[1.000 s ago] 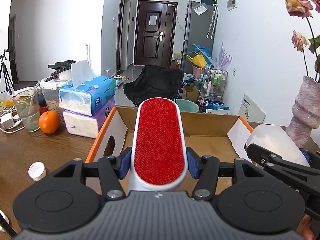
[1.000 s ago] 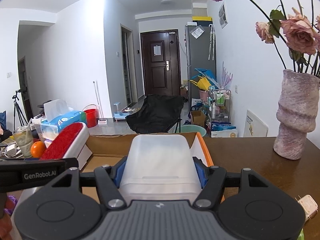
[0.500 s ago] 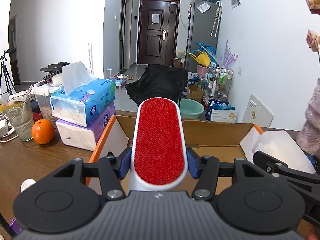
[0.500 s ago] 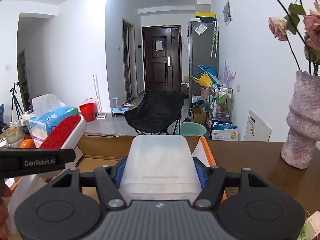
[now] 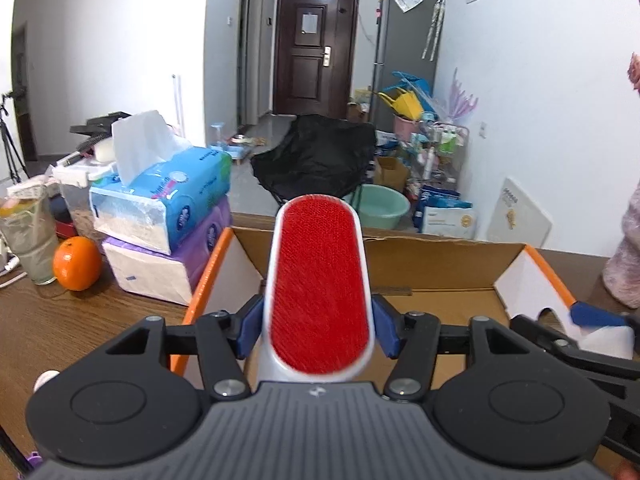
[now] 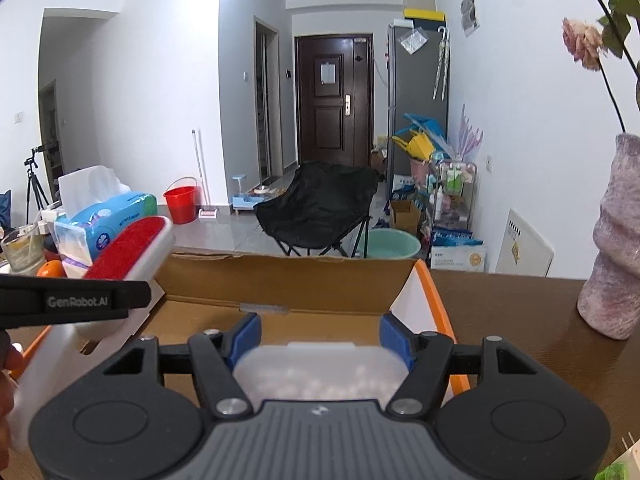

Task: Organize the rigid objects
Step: 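Lower the white box and lint brush into the cardboard box and open both tools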

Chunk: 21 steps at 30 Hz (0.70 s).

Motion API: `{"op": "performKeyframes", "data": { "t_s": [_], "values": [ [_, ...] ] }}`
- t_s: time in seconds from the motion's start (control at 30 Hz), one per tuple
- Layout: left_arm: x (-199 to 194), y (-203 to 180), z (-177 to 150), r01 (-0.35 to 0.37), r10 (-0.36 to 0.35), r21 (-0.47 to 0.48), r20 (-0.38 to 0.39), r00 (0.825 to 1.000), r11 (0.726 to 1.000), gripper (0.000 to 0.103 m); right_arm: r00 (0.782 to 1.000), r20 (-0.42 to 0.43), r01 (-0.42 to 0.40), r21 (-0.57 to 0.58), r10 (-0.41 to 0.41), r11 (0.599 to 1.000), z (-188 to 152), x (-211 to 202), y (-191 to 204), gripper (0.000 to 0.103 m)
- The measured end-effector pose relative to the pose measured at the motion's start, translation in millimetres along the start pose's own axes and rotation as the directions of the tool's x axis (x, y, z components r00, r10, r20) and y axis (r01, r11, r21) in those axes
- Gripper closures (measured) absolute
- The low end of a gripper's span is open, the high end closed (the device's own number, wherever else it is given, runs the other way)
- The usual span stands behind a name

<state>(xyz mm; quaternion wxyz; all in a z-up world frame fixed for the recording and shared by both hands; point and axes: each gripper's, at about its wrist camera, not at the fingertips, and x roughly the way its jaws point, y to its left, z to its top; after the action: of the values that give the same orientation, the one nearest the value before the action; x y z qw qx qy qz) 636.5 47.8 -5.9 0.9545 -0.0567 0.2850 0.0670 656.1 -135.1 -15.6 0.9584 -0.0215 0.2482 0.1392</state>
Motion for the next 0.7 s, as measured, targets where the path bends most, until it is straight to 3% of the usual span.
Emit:
{"op": "performKeyframes", "data": {
  "t_s": [0.03, 0.07, 0.1, 0.17, 0.7],
  "values": [
    [-3, 1, 1, -0.005, 0.005, -0.007, 0.007, 1.000, 1.000, 0.011, 1.000, -0.001, -0.003, 0.003, 0.003, 1.000, 1, 0, -1, 0.037],
    [-7, 3, 2, -0.019, 0.019, -0.015, 0.018, 1.000, 1.000, 0.003, 1.000, -0.001, 0.001, 0.005, -0.001, 1.000, 2, -1, -1, 0.028],
    [-13, 3, 3, -0.024, 0.024, -0.020, 0.037, 0.999, 1.000, 0.000, 1.000, 0.001, 0.006, 0.008, -0.006, 1.000, 2, -3, -2, 0.012],
    [-22, 5, 4, -0.013, 0.014, -0.016, 0.059, 0.998, 1.000, 0.000, 1.000, 0.011, 0.008, 0.014, -0.009, 1.000, 4, -6, -4, 0.001],
    [-47, 7, 0, -0.005, 0.005, -0.001, 0.081, 0.997, 1.000, 0.000, 0.999, 0.009, 0.048, 0.014, -0.048, 0.999, 2, -29, -5, 0.000]
  ]
}}
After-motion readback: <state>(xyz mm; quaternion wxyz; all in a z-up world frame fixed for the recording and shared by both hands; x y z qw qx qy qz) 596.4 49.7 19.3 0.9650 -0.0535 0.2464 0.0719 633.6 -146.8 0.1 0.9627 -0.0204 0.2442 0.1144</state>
